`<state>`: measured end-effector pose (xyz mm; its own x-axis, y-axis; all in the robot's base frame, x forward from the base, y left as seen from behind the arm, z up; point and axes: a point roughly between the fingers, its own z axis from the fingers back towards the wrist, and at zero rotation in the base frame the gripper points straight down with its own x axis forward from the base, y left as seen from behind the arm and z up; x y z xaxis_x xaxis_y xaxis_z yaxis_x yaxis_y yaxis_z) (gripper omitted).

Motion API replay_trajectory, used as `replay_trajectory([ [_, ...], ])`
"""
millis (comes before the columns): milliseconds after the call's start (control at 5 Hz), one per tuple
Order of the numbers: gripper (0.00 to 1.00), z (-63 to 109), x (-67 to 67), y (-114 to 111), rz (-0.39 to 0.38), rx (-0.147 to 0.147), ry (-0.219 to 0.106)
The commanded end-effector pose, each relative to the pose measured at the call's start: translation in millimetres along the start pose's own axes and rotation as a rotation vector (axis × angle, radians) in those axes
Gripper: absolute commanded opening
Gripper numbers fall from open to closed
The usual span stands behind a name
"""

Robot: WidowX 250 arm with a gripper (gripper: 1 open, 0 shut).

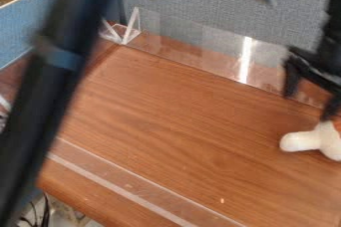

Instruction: Put the mushroom in the blue bowl

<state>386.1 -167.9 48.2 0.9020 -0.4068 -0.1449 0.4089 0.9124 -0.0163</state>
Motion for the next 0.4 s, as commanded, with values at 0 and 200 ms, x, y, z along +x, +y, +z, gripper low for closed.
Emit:
replay_trajectory([
  [0,1.00,23.9,17.6,4.8,0.012,0.004,-0.079],
  [200,1.00,22.6,11.7,1.7,0.018,0.003,-0.074],
])
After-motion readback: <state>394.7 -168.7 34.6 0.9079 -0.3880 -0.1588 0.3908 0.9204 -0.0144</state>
